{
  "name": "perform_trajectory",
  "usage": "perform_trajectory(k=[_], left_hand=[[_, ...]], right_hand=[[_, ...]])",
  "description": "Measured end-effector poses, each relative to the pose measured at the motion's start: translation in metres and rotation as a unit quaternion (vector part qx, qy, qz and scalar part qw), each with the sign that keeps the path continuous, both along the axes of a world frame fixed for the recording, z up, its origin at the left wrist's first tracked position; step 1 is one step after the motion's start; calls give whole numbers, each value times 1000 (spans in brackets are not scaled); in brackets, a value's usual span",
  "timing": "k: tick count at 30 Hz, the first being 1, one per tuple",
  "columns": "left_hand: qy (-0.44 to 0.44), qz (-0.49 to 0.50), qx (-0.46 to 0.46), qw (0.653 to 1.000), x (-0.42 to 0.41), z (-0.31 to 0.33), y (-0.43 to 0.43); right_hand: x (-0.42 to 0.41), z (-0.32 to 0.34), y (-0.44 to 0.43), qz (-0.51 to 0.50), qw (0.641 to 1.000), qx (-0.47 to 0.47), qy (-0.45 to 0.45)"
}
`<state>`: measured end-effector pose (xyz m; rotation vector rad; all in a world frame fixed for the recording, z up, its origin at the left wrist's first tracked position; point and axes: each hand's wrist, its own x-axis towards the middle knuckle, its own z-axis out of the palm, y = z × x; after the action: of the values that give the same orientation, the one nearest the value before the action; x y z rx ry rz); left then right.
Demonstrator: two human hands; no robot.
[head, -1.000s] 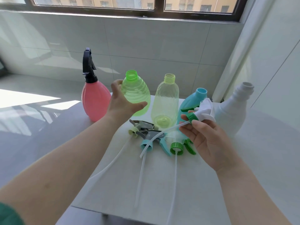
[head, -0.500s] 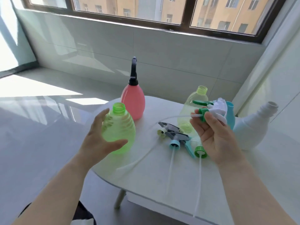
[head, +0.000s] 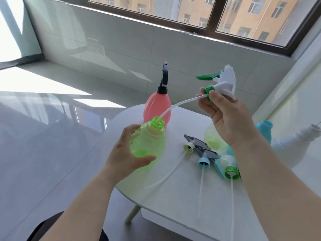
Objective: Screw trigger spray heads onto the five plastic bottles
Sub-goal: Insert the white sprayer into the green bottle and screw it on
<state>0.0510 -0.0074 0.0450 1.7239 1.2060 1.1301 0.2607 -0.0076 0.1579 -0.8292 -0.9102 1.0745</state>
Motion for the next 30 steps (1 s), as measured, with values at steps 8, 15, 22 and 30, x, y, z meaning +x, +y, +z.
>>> perform_trajectory(k=[8,15,22,30], left_hand=[[-19,2,-11,1000,5,-5,3],[-25,-3,-23,999,3,-10,3],[-27,-14,-31,999,3,-13,3],[-38,24,-21,999,21,-15,5]], right_hand=[[-45,-15,9,84,920,-23,-383],[-57,-20,10,138,890,-51,-431],[-57,-21,9,164,859,-30,-484],[-54,-24,16,90,841,-11,-534]])
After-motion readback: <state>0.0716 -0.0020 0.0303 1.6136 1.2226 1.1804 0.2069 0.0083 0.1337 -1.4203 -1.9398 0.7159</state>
